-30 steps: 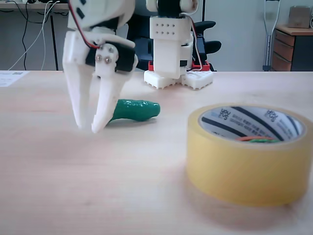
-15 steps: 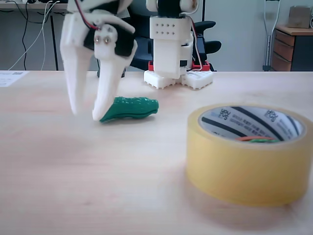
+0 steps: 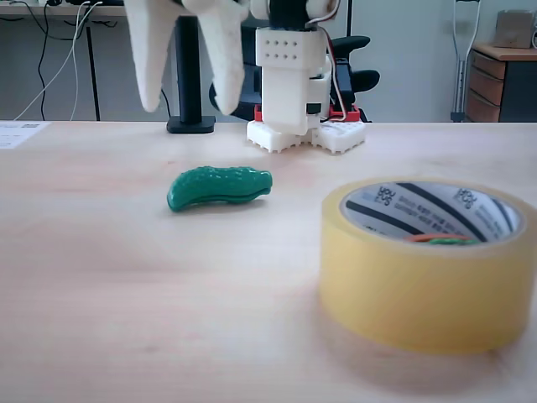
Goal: Grasp a cucumber and put it in the hole.
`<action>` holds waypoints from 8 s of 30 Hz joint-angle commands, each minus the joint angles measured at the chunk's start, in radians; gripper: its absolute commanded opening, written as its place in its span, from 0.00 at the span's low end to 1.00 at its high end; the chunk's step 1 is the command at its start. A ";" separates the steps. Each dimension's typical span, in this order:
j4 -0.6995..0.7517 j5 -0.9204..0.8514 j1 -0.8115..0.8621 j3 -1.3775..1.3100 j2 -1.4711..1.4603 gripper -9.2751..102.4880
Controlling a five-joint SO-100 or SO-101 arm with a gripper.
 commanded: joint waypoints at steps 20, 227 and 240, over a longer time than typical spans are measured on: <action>0.322 0.293 -0.035 -0.009 -0.184 0.42; 0.083 0.230 -0.502 0.439 0.986 0.19; 0.143 0.106 -0.463 0.640 1.213 0.08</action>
